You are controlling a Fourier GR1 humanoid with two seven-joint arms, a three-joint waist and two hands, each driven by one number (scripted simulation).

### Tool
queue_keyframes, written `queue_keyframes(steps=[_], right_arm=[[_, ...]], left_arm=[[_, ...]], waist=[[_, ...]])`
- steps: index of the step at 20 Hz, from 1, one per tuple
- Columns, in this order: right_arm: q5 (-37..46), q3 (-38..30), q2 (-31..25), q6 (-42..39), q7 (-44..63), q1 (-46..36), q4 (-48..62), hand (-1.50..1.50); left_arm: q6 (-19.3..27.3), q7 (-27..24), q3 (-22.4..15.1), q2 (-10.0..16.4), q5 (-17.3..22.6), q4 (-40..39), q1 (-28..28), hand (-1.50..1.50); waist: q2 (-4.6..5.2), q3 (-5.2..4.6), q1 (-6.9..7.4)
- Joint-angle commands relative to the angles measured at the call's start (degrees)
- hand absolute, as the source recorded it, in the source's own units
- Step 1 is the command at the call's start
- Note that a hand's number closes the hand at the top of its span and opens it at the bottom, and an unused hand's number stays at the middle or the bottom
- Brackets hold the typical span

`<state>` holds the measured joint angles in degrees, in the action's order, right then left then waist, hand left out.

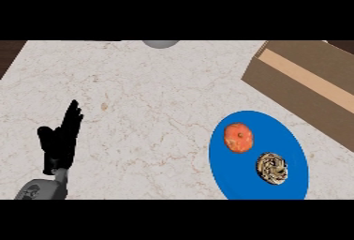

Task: Pick the cupcake from the plate and place it in the cardboard box

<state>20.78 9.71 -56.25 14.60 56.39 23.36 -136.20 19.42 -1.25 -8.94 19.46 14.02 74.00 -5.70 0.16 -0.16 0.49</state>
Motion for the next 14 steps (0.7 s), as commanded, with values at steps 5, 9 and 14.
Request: queue_keyframes(steps=[5,9,14], right_arm=[[1.02,10.36,3.72,-9.67,19.34,-12.78,-2.27,-1.50],[1.44,13.65,8.49,-11.77,23.09,-20.50,0.76,-1.50],[5.41,16.92,12.89,-12.97,26.03,-23.22,3.51,-1.50]], left_arm=[[-0.14,-2.71,0.45,-2.96,-1.74,-4.98,-2.67,0.00],[1.39,-0.64,-0.42,-3.76,-2.90,-1.88,-0.25,0.00],[-0.49,0.15,0.55,-1.42,-2.77,0.62,1.04,0.00]], waist=[[0.15,0.00,0.11],[0.02,0.04,0.39],[-0.10,0.03,0.41]])
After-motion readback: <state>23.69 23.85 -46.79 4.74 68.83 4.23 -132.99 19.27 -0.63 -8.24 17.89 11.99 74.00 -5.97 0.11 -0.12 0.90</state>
